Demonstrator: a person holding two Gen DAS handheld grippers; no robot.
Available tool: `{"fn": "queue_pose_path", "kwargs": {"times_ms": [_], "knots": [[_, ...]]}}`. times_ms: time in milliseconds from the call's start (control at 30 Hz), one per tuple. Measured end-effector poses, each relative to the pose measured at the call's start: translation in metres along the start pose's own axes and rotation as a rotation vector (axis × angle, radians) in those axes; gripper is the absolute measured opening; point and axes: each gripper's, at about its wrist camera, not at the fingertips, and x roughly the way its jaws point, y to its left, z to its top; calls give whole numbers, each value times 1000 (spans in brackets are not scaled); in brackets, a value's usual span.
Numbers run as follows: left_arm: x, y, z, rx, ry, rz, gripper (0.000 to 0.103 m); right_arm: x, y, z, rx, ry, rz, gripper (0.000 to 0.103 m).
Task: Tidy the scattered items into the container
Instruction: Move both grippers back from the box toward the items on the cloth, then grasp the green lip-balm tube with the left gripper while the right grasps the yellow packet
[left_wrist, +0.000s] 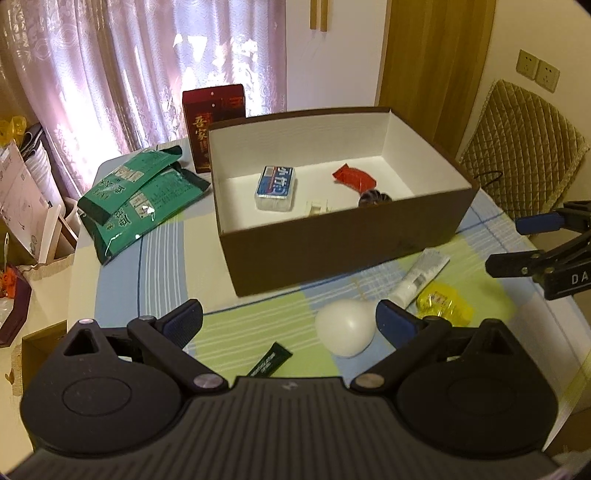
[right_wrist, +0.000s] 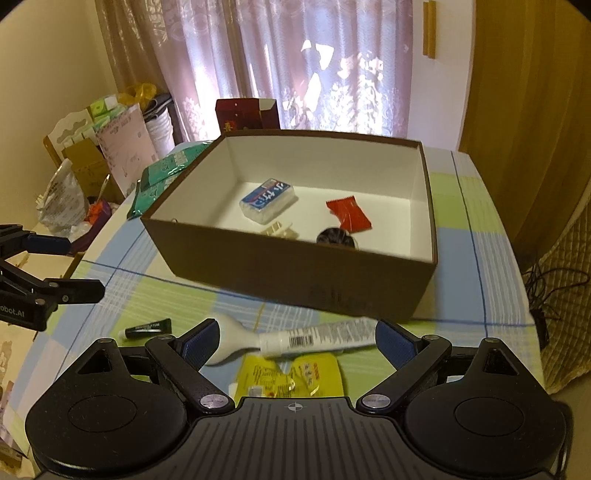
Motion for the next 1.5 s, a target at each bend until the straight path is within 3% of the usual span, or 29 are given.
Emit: {"fn": "queue_pose_path", "kwargs": {"times_ms": [433,967,1067,1133,1333,1500], "knots": [[16,-11,-63,84,64,3,98,9,-21,-84,141,95,34,96],[44,-10,-82,151,129,-8,92,25,-46,-97,253,130,4,96],[53,-4,-83,185,142,-17,84,30,-52,-96,278,136,-3,96],[61,2,-82,194,160,-29,71,34,-55,-95,291,137,-5,96],[91,23,-74,238,211,-61,46,39,-64,-94,326,138,-15,96],[111,36,-69,241,239,-113,37,41,-74,-94,385,131,-11,96]]}}
